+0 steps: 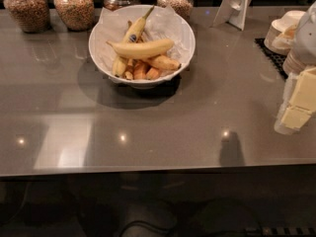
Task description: Pick banana from white bowl
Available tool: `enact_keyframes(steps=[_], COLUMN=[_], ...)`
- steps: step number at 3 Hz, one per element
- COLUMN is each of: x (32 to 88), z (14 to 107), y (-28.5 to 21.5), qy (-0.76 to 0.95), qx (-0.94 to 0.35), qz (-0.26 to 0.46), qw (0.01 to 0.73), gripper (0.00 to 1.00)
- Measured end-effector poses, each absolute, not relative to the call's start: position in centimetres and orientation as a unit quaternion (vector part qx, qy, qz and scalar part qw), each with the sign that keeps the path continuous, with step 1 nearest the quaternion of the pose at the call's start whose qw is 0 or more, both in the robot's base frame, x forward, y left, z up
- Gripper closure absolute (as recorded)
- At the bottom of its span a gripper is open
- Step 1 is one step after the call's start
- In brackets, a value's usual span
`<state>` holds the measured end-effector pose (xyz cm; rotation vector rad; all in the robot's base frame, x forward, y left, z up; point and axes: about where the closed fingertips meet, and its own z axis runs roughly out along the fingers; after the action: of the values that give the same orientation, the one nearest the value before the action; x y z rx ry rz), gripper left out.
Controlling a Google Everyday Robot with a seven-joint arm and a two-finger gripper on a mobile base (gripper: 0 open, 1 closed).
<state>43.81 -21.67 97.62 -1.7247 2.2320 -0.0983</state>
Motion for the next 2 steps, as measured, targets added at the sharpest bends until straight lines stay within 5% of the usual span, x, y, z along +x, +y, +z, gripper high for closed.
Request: enact_keyframes(steps=[2], x=[45.2], z=[98.2], y=[-19.7], qy=[0.763], qx=[-0.614], qz=[-0.025], qw=[0.199], gripper=[0.00])
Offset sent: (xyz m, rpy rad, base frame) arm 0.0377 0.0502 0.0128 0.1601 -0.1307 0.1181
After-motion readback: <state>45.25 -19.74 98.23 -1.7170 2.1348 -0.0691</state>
